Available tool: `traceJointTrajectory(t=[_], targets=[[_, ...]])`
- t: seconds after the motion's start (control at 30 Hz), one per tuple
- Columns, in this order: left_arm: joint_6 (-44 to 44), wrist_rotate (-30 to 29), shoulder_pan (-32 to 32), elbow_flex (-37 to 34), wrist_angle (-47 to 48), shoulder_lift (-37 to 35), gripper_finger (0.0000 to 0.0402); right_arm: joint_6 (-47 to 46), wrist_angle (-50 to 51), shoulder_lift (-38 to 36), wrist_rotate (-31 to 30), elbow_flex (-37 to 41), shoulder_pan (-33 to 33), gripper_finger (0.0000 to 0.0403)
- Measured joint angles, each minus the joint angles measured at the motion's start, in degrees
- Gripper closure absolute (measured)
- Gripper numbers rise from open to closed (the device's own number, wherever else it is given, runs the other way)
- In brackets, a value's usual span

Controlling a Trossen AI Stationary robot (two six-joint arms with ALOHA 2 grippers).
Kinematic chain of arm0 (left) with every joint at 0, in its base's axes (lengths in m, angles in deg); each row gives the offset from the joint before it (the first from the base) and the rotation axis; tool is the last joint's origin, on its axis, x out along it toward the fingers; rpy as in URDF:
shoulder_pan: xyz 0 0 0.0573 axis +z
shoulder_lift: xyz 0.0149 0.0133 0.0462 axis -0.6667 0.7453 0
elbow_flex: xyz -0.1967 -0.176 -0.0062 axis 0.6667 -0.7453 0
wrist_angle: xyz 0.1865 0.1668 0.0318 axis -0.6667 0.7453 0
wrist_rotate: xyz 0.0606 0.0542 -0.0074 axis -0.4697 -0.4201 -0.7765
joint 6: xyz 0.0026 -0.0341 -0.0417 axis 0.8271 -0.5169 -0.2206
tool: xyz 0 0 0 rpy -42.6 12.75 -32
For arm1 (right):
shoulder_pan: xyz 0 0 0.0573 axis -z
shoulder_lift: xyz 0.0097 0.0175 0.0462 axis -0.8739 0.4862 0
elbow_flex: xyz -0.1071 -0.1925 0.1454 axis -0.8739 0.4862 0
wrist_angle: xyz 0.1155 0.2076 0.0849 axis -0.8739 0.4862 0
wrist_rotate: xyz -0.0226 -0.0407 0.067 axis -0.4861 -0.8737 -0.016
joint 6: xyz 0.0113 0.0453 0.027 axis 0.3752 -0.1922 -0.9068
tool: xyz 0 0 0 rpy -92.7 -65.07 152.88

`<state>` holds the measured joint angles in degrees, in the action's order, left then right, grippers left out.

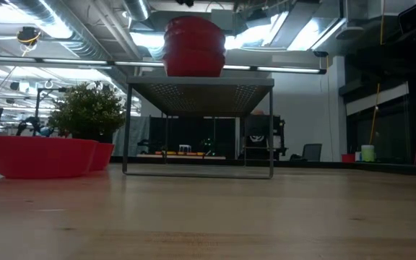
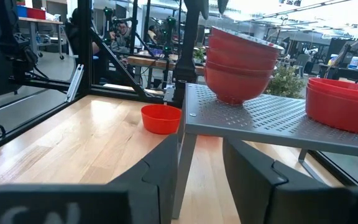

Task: Pick & Place Mini bowls
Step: Stack the red bowl on the red bowl on the shelf

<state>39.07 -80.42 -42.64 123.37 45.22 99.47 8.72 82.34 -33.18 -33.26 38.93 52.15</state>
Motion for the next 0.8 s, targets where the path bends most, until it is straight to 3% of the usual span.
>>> traceJointTrajectory(t=[0.37,0.8], targets=[[-6.6,-3.6,-5.4,2.4,0.4,0.0,0.0284,0.0,0.0,0.0,0.0,0.0,0.0,0.0276],[-27.3,-9.6,-16.4,1.0,2.4,0.0,0.029,0.0,0.0,0.0,0.0,0.0,0.0,0.0276]])
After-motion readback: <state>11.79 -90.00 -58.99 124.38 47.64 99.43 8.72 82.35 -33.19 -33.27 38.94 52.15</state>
